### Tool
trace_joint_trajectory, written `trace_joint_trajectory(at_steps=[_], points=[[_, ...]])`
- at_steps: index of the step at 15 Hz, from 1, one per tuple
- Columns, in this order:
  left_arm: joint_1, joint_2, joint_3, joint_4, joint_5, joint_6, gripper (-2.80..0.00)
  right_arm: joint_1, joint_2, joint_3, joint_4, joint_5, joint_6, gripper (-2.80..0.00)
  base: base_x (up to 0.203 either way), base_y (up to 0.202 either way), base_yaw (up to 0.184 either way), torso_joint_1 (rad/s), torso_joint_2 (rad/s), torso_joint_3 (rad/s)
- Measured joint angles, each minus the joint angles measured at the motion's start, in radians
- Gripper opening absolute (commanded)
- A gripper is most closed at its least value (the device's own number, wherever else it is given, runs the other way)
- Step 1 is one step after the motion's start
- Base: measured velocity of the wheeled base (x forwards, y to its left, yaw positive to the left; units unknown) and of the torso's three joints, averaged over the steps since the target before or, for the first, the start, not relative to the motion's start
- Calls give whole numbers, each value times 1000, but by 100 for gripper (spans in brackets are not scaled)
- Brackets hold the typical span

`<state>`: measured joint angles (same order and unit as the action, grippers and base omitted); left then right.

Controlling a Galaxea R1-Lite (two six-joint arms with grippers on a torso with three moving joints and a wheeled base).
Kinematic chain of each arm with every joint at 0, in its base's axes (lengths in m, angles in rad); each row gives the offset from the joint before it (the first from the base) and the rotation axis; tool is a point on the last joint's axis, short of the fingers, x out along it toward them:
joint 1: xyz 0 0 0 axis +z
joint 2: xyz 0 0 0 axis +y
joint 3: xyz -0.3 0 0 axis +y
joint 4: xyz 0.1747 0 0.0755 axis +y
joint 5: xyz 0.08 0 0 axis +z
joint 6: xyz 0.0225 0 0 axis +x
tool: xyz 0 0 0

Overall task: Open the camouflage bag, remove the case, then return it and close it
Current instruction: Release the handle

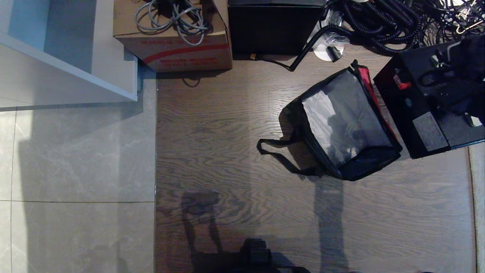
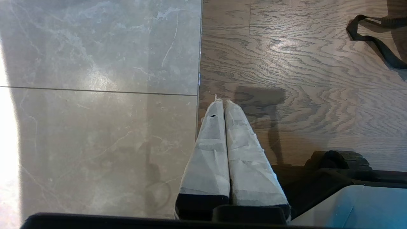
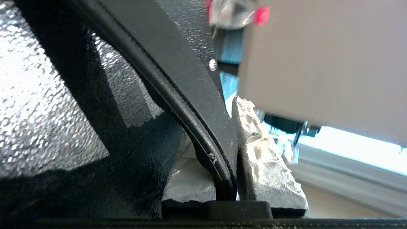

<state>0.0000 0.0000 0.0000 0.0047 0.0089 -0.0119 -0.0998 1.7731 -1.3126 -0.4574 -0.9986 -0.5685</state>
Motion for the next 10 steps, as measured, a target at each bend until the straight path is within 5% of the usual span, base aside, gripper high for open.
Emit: trace_joint_trajectory(at_steps=[4, 10], points=[[0, 0, 0, 0, 0, 0, -280, 6, 175, -73, 29, -3, 128, -280, 0, 0, 0, 0, 0, 0], [0, 0, 0, 0, 0, 0, -280, 191, 167, -14, 158, -3, 249, -280, 0, 0, 0, 0, 0, 0]])
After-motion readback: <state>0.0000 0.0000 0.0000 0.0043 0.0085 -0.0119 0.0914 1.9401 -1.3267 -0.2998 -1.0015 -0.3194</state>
